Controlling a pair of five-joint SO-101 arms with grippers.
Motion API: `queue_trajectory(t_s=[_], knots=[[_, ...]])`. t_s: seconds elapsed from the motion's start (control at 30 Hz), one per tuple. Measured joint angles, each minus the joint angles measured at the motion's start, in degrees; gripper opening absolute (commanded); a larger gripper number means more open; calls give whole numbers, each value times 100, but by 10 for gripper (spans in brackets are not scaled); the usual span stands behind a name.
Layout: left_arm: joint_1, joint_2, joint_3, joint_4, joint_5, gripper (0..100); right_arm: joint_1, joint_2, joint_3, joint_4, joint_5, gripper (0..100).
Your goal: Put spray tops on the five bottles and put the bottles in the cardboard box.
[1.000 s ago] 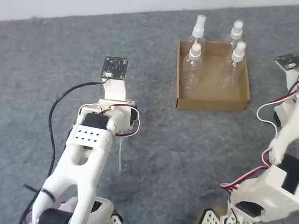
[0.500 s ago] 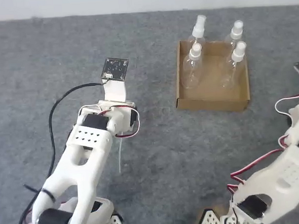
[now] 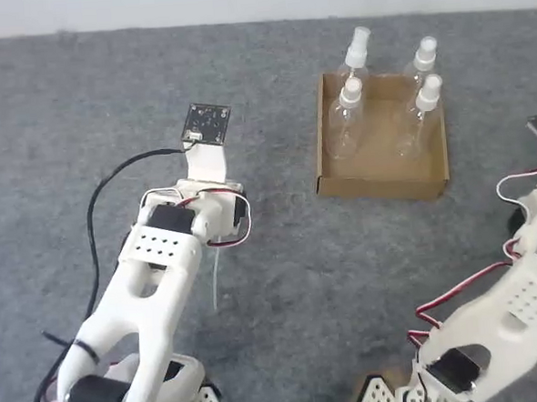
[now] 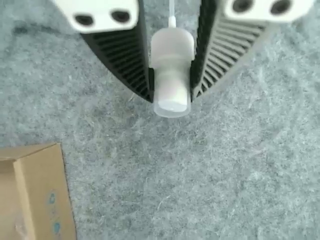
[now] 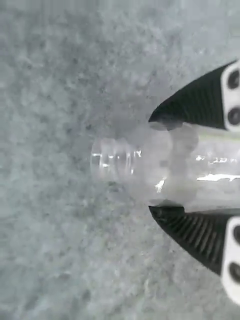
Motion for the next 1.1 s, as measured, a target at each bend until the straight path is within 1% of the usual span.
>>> queue_trajectory(t_s=[0.17,0.3,0.4,0.6,0.73,0.83,0.93,1.0,1.1], knots=[[0,-26,0,0,0,24,-589,-1160,-44,633,-413,6],[-26,-26,-141,0,0,23,-1169,-2330,79,870,-809,6],[-264,-26,-431,35,0,23,-1653,-3262,703,870,-985,6],[-519,-26,-1231,958,0,23,-2822,-5196,2365,870,-1081,6],[-519,-26,-1284,1108,123,23,-3640,-6391,3191,879,-1591,6],[-519,-26,-1284,1116,193,23,-4396,-6892,3578,905,-1952,6],[-695,-26,-1284,1116,211,23,-5081,-7015,3859,905,-2242,6],[-835,-26,-1284,1116,211,23,-5459,-7051,4114,695,-2435,6],[-1011,-237,-1284,1116,220,23,-5837,-7051,4589,176,-2646,6]])
